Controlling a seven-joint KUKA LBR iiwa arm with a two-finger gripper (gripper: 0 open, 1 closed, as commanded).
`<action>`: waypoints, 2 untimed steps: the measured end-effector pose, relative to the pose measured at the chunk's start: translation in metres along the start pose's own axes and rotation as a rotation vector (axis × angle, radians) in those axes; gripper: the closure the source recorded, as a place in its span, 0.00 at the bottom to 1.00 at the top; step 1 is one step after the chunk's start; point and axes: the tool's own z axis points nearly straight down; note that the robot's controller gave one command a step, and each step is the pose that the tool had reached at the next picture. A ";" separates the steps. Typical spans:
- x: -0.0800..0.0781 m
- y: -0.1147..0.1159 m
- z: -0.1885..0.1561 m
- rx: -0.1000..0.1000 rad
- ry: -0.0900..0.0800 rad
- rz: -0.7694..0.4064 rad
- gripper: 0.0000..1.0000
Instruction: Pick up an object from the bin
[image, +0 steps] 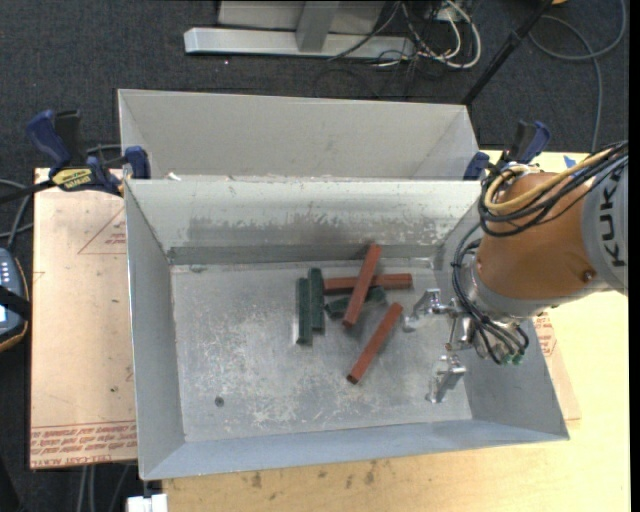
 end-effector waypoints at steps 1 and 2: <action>-0.002 0.005 -0.001 -0.004 -0.003 -0.007 0.00; -0.053 0.038 0.051 -0.004 -0.005 -0.061 1.00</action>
Offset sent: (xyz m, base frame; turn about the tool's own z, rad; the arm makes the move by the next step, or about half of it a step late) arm 0.0489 0.0409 -0.0512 -0.0614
